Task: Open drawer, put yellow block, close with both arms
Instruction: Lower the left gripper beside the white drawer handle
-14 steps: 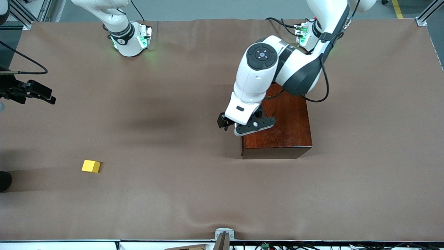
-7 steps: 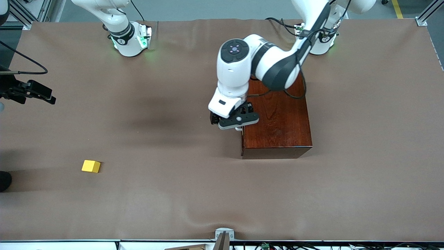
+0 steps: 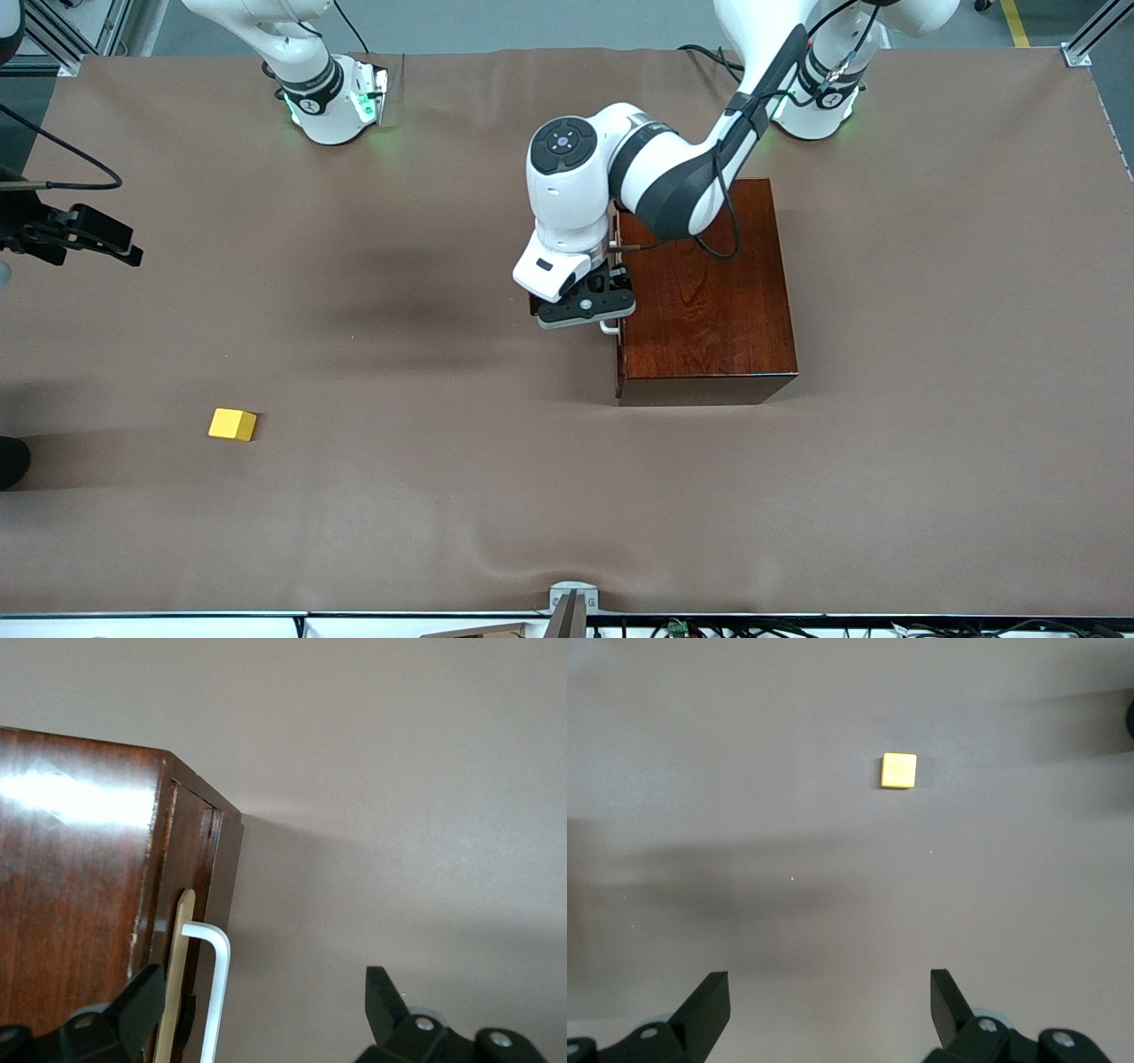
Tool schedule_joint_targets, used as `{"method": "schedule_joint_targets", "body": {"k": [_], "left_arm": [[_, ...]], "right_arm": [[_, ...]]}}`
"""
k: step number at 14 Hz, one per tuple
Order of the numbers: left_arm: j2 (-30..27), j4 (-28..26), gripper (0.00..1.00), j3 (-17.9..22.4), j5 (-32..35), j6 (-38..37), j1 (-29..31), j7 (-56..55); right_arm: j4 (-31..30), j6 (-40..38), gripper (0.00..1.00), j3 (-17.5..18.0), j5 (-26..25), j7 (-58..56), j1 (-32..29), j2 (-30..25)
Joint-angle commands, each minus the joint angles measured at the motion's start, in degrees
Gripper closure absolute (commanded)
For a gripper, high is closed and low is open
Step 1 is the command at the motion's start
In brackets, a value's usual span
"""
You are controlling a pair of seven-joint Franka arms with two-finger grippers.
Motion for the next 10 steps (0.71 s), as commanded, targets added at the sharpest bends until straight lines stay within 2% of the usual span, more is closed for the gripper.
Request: {"method": "schedule_joint_targets", "body": {"k": [1,10], "left_arm": [[1.51,1.70,0.00,0.93,1.84,-0.60,-1.53,-0.75],[0.20,1.70,0.00,-0.13,-0.43,-3.32,-1.70,0.21]], "right_arm": [[-0.32,-0.22,0.00,0.02,-0.40,-0.17,0.09,-0.54],[-0.40,-0.31,0.00,0.02,-0.40,-0.26,0.09,-0.54]]}}
